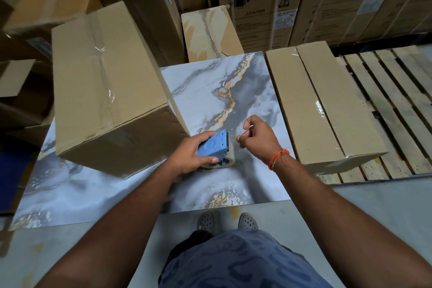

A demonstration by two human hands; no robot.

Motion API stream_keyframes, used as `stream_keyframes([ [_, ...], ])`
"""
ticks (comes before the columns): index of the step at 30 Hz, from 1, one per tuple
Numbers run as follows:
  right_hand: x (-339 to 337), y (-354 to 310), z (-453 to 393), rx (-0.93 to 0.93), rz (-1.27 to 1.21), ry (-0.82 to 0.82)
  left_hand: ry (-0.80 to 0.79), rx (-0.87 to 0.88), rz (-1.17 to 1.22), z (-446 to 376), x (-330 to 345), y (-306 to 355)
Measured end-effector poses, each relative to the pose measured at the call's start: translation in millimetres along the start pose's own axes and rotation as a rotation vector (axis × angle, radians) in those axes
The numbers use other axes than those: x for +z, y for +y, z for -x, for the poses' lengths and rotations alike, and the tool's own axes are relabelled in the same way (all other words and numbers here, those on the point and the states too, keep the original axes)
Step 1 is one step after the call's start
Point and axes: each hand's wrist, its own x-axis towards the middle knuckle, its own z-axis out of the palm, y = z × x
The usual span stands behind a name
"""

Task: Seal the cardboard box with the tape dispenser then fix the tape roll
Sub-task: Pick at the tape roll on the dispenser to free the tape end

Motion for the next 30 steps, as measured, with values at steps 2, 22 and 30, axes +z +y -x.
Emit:
stream_keyframes([
  [2, 7, 2, 1, -0.003, 0.075, 0.004, 0.02, 0.032, -0.088, 5, -4, -1],
  [22, -1, -3, 14, -0.156, 0.193, 0.078, 0.026, 0.064, -0.235, 0, 2, 11],
  [30, -8, -3, 13, -0.158, 0.182, 0.101, -0.014, 0.04, -0.273, -3, -4, 16],
])
